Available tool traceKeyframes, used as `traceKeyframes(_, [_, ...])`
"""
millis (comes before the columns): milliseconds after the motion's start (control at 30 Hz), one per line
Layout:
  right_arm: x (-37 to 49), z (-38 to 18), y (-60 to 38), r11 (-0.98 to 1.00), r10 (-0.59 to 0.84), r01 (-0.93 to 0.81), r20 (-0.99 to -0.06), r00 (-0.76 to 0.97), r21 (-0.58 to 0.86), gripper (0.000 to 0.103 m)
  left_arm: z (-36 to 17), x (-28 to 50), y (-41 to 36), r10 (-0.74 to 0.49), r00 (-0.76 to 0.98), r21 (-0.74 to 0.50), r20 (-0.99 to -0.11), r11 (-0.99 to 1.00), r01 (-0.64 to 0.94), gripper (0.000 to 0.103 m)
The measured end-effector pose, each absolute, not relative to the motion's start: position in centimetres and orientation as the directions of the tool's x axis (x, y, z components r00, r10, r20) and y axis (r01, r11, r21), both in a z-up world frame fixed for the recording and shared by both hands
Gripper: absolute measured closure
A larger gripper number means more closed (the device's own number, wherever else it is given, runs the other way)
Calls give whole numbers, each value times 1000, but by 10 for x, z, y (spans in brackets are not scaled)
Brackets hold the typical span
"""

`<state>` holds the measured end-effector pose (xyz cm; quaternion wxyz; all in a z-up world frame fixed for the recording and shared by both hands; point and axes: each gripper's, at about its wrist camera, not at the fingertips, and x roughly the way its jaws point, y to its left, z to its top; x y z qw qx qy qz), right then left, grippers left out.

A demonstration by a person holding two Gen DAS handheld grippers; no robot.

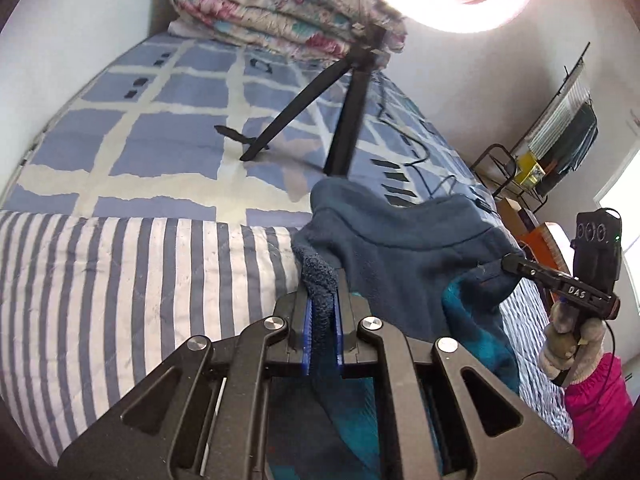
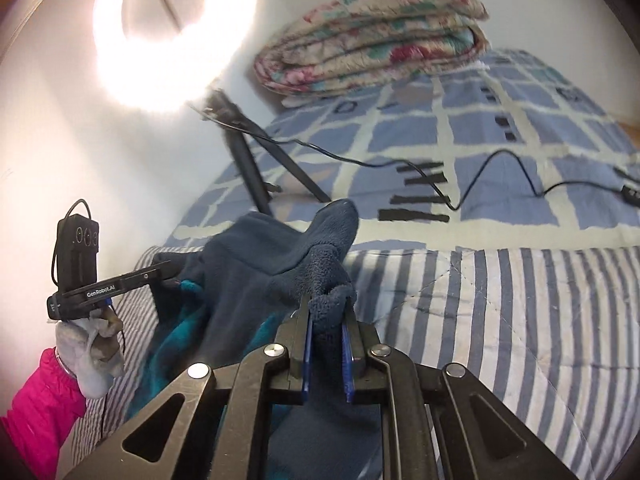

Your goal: Fold large clothes

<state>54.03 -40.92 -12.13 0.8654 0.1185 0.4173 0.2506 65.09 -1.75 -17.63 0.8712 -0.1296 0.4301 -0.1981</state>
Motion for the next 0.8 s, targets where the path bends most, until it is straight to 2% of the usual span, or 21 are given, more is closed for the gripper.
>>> traceKeyframes(233, [483,-72,-402,843,536,-389,-649,540,372,94,-127,591,-14,-483,595,-418,-642,872,256,97])
traceKeyframes(500, [389,-23,-408,826,560,-419,-623,545,376,94,-72,491,-8,-476,616,-400,-628,876,270,97])
traceKeyframes(800, [282,-23,-409,820,568,-422,-640,518,387,94,-72,370,1,-503,594,-429,-628,860,276,97])
